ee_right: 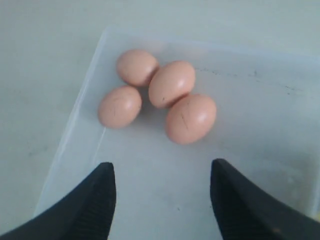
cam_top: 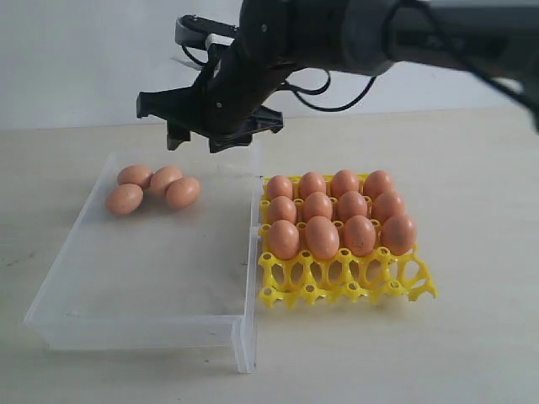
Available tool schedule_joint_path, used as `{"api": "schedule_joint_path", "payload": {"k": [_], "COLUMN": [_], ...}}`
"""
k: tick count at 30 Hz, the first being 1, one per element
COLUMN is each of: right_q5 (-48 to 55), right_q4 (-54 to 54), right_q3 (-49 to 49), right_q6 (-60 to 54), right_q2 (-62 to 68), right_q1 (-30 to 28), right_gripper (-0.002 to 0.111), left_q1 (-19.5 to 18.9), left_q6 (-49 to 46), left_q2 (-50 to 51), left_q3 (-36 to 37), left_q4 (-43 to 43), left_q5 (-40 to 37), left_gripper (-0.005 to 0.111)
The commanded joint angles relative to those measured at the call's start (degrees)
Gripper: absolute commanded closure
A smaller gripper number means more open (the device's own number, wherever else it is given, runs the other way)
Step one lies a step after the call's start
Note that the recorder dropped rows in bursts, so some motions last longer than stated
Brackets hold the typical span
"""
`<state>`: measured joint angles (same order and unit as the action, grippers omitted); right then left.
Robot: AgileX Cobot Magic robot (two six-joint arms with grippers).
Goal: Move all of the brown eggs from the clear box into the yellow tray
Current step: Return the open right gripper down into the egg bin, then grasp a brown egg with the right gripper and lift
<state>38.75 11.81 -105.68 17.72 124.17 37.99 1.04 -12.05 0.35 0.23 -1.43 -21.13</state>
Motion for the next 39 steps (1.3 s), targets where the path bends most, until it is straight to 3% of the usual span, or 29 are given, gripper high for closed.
{"api": "schedule_joint_path", "payload": {"k": [1, 9, 17, 29, 32, 35, 37, 39], "right_q5": [4.4, 8.2, 6.3, 2.9, 2.9, 3.1, 3.0, 2.2], "right_q4": [0.2, -1.8, -5.3, -5.4, -5.4, -6.0, -6.6, -7.6], "right_q3": [-12.1, -23.7, -24.4, -24.5, -24.5, -24.5, -24.5, -24.5], "right_q6": [12.7, 24.4, 30.3, 30.2, 29.5, 28.8, 28.8, 28.5], "right_q2": [10.3, 20.2, 22.2, 25.5, 25.7, 25.2, 24.3, 23.2], "right_q1": [0.0, 0.0, -0.5, -0.8, -0.8, -0.8, -0.8, -0.8], "right_gripper": [0.054, 0.046, 0.046, 0.047, 0.057, 0.081, 0.102, 0.108], "left_q1": [0.1, 0.1, 0.1, 0.1, 0.1, 0.1, 0.1, 0.1], "left_q6": [0.3, 0.3, 0.3, 0.3, 0.3, 0.3, 0.3, 0.3], "left_q2": [-0.3, -0.3, -0.3, -0.3, -0.3, -0.3, -0.3, -0.3], "left_q3": [-0.2, -0.2, -0.2, -0.2, -0.2, -0.2, -0.2, -0.2], "left_q4": [0.0, 0.0, 0.0, 0.0, 0.0, 0.0, 0.0, 0.0], "left_q5": [0.3, 0.3, 0.3, 0.3, 0.3, 0.3, 0.3, 0.3], "left_gripper": [0.107, 0.107, 0.107, 0.107, 0.107, 0.107, 0.107, 0.107]}}
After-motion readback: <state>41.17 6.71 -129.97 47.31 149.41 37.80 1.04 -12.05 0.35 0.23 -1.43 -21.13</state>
